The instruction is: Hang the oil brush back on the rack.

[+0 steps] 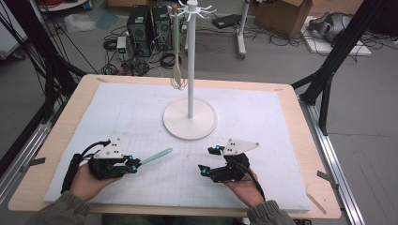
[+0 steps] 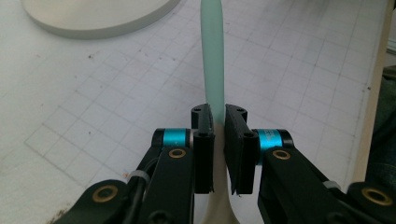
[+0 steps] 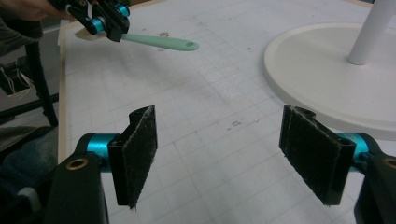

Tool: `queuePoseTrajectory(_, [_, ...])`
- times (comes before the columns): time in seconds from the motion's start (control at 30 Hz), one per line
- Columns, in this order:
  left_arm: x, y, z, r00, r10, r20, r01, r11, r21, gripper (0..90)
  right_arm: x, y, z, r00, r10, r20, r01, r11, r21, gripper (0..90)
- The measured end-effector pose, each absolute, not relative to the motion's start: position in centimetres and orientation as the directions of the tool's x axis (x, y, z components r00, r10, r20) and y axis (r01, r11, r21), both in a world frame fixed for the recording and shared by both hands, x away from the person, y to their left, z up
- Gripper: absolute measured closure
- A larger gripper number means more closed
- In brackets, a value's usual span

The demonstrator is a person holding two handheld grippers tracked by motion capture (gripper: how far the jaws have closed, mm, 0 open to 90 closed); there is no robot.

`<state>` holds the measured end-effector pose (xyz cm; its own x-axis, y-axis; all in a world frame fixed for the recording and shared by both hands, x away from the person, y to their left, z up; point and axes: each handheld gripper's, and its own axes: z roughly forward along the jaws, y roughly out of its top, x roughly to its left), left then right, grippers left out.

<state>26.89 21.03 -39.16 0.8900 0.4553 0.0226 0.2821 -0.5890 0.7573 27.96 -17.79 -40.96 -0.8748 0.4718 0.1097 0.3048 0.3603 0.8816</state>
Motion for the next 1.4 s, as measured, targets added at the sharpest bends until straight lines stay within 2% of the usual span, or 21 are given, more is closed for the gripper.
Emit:
queuePoseTrajectory(0.4, [27.0, 19.2, -38.9, 0.914, 0.405, 0.02, 0.249, -0.597, 0.763, 81.8, 28.4, -16.5, -40.7, -0.895, 0.426, 0.129, 0.307, 0.382, 0.872, 28.2])
queuePoseTrajectory(0.9, [26.7, 16.9, -37.8, 0.943, 0.332, 0.018, 0.195, -0.598, 0.778, 81.7, 29.0, -15.4, -41.0, -0.912, 0.371, 0.177, 0.328, 0.396, 0.858, 35.0])
queuePoseTrajectory(1.13, [26.7, 16.1, -37.7, 0.955, 0.298, 0.007, 0.178, -0.588, 0.789, 81.7, 29.4, -15.2, -41.0, -0.915, 0.344, 0.209, 0.336, 0.37, 0.866, 42.2])
queuePoseTrajectory(1.4, [26.6, 15.3, -37.8, 0.962, 0.273, 0.004, 0.161, -0.582, 0.797, 81.8, 29.5, -14.7, -40.9, -0.925, 0.279, 0.257, 0.346, 0.344, 0.873, 55.9])
